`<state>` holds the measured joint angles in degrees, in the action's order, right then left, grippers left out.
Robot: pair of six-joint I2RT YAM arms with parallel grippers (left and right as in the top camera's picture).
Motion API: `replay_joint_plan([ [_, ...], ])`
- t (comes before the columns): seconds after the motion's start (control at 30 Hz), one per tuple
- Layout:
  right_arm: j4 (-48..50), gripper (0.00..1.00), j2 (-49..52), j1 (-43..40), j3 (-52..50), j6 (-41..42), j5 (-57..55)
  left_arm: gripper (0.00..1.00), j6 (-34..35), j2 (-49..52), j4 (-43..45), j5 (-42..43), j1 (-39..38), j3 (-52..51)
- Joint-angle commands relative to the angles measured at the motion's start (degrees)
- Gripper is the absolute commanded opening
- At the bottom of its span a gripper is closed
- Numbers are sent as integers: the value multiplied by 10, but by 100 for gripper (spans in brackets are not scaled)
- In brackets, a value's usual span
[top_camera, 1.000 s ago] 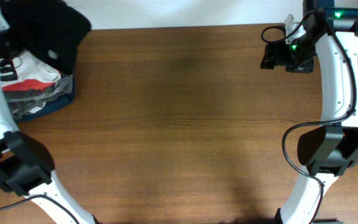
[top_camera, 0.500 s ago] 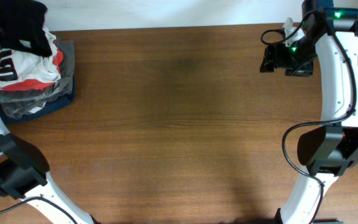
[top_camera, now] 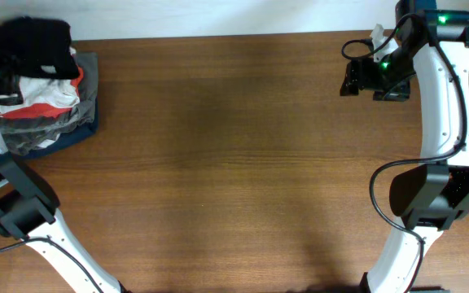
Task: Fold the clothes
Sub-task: 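Lower the shirt onto the stack top and open the left gripper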
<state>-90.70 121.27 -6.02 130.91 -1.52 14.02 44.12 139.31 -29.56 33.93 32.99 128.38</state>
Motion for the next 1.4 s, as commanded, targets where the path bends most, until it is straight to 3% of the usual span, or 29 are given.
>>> replay_joint_plan([
  [0.0, -1, 83, 10, 0, -2, -2, 5, 1, -52, -2, -31, 58, 23, 10],
  [0.13, -1, 83, 10, 0, -2, -2, 5, 1, -131, -3, -84, 79, 46, 10],
  [0.27, 3, 83, 10, 1, -2, -1, 6, 1, -153, -3, -147, 79, 73, 10],
  [0.3, 5, 83, 10, 1, -2, 0, 6, 7, -158, -3, -158, 78, 78, 10],
  [0.33, 7, 83, 10, 1, -2, 0, 7, 18, -164, -3, -169, 79, 82, 10],
  [0.43, 11, 83, 10, 1, -2, 1, 10, 77, -192, -3, -194, 76, 90, 10],
  [0.47, 11, 83, 10, 1, -2, 1, 13, 92, -204, -3, -199, 76, 91, 10],
  [0.5, 11, 83, 10, 1, -2, 0, 17, 99, -211, -3, -203, 74, 92, 10],
  [0.83, 9, 83, 10, 0, -2, 0, 21, 99, -266, -6, -229, 66, 120, 26],
  [1.13, 15, 84, 10, 0, -2, 0, 21, 99, -451, -48, -375, 28, 166, 133],
  [1.37, 20, 84, 10, 0, -2, 5, 21, 98, -609, -96, -426, 8, 142, 180],
])
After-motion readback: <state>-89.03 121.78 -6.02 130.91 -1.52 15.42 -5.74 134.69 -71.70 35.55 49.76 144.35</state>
